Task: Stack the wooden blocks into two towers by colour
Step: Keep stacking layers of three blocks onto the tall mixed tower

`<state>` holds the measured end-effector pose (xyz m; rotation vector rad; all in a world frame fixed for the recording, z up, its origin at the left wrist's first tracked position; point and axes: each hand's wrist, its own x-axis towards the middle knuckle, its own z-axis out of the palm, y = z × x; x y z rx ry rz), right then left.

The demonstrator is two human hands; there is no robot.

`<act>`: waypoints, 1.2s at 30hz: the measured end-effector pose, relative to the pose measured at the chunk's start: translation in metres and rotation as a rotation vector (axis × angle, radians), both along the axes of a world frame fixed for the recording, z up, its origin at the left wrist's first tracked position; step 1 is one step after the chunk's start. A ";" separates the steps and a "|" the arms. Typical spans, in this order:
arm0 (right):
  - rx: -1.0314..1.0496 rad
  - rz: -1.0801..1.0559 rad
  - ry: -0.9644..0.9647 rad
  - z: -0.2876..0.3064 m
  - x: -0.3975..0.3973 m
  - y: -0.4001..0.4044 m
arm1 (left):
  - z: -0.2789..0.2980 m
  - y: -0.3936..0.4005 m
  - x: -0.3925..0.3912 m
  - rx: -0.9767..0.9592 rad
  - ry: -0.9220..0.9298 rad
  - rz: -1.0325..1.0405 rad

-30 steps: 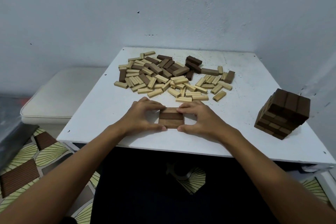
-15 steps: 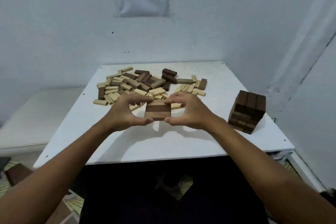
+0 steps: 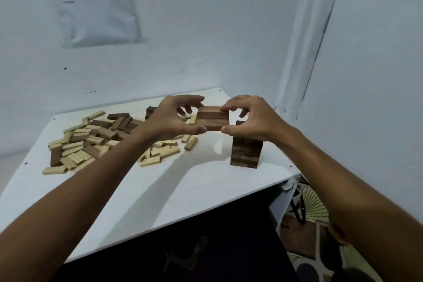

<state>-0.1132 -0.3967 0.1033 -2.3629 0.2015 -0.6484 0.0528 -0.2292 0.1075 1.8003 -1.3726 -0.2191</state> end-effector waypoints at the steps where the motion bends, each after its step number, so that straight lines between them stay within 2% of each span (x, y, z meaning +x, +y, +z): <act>1: 0.009 -0.023 0.002 0.000 -0.008 -0.008 | 0.000 -0.012 -0.003 0.008 0.007 -0.024; 11: 0.006 -0.132 0.077 -0.019 -0.045 -0.055 | -0.025 -0.079 -0.022 0.098 0.102 -0.108; 36: 0.029 -0.152 0.100 -0.039 -0.046 -0.063 | -0.043 -0.086 -0.019 0.149 0.069 -0.100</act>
